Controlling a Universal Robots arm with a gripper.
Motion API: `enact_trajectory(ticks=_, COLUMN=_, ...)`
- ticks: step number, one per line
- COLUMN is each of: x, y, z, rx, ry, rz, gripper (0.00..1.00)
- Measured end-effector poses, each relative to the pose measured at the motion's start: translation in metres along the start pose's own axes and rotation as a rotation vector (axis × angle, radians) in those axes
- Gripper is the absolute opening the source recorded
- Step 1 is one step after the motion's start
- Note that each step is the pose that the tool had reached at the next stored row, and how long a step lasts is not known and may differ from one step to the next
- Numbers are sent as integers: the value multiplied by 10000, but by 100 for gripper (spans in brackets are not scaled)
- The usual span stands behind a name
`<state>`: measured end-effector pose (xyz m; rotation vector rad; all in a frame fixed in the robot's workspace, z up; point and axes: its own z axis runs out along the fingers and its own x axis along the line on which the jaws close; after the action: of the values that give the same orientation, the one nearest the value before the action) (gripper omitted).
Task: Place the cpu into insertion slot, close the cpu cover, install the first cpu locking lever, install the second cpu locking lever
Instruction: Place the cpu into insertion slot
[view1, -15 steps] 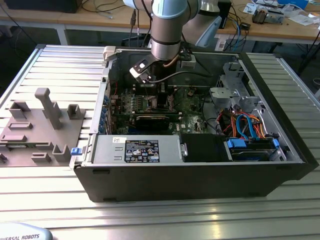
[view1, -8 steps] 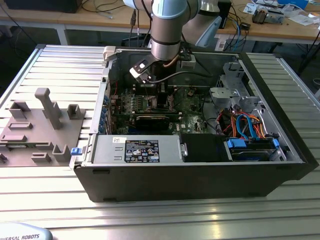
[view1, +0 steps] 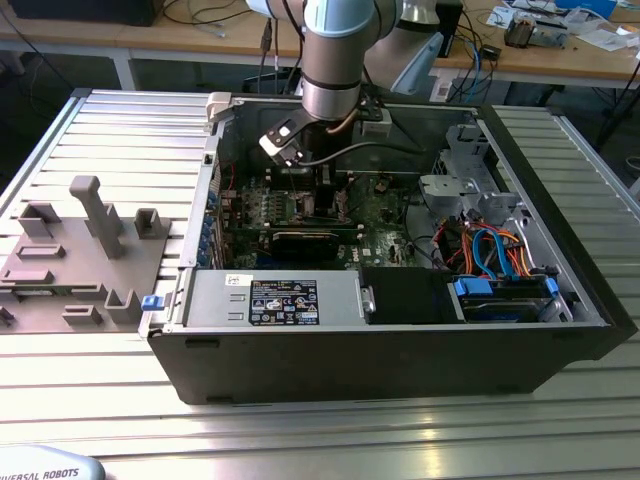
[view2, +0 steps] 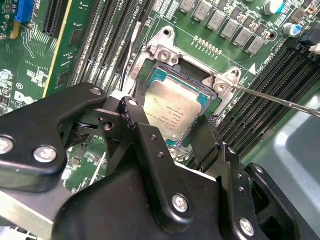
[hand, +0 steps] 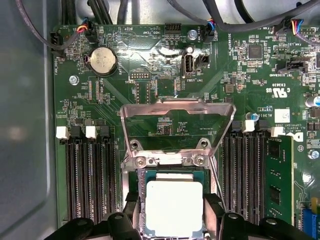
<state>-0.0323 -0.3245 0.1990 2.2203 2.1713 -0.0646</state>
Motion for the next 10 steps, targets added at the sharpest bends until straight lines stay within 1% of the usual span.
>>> enact_trajectory(ticks=3, x=-1, y=0, z=0, rx=-3, ry=-29, rz=-54, gripper=62)
enact_trajectory(ticks=7, x=0, y=0, z=2, rx=-21, ry=-30, rz=-379, gripper=62)
enact_trajectory(ticks=10, x=2, y=0, z=5, rx=-25, ry=-29, rz=-423, gripper=62)
